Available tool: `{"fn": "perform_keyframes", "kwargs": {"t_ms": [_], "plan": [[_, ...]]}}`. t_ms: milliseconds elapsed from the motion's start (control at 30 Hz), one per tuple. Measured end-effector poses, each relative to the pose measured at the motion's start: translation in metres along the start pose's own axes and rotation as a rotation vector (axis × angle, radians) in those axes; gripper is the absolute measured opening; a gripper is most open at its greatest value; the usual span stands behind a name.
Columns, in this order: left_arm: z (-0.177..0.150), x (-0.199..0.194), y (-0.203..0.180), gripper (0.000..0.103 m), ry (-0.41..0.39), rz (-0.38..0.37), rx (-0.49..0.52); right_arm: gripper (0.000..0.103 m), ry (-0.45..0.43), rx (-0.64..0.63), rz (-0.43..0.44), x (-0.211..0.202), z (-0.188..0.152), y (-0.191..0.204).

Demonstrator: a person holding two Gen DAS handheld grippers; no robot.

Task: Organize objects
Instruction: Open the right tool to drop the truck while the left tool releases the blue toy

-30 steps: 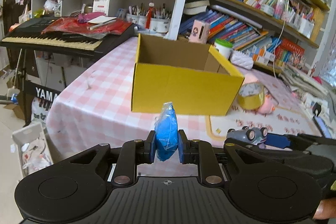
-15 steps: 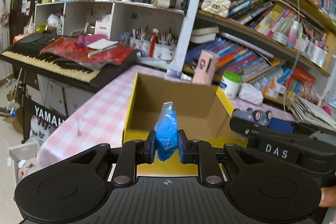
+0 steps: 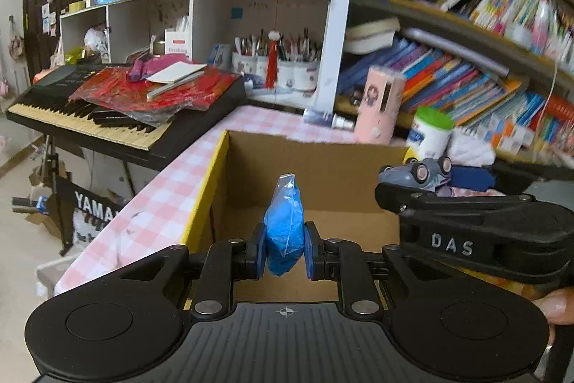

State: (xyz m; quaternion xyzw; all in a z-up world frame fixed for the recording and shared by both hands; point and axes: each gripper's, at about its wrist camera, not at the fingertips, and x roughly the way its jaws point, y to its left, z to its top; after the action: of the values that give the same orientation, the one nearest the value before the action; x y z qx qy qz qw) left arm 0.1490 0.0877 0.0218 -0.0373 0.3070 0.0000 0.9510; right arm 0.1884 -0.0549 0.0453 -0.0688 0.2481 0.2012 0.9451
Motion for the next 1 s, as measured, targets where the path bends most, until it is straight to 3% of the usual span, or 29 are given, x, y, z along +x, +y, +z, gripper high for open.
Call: {"fn": "perform_keyframes", "kwargs": {"t_ms": [467, 533, 633, 800, 1000], "plan": [[-0.008, 0.05, -0.012, 0.019, 0.139, 0.14, 0.076, 0.062, 0.215, -0.231, 0.115, 0.069, -0.018, 0.006], [-0.011, 0.055, -0.013, 0.019, 0.16, 0.156, 0.088, 0.062, 0.286, -0.299, 0.148, 0.077, -0.017, 0.012], [-0.013, 0.059, -0.013, 0.019, 0.175, 0.172, 0.075, 0.062, 0.359, -0.283, 0.18, 0.086, -0.015, 0.01], [-0.014, 0.06, -0.014, 0.019, 0.176, 0.197, 0.075, 0.062, 0.373, -0.288, 0.195, 0.086, -0.015, 0.01], [-0.013, 0.051, -0.011, 0.024, 0.125, 0.196, 0.035, 0.064, 0.348, -0.274, 0.191, 0.082, -0.014, 0.01]]}}
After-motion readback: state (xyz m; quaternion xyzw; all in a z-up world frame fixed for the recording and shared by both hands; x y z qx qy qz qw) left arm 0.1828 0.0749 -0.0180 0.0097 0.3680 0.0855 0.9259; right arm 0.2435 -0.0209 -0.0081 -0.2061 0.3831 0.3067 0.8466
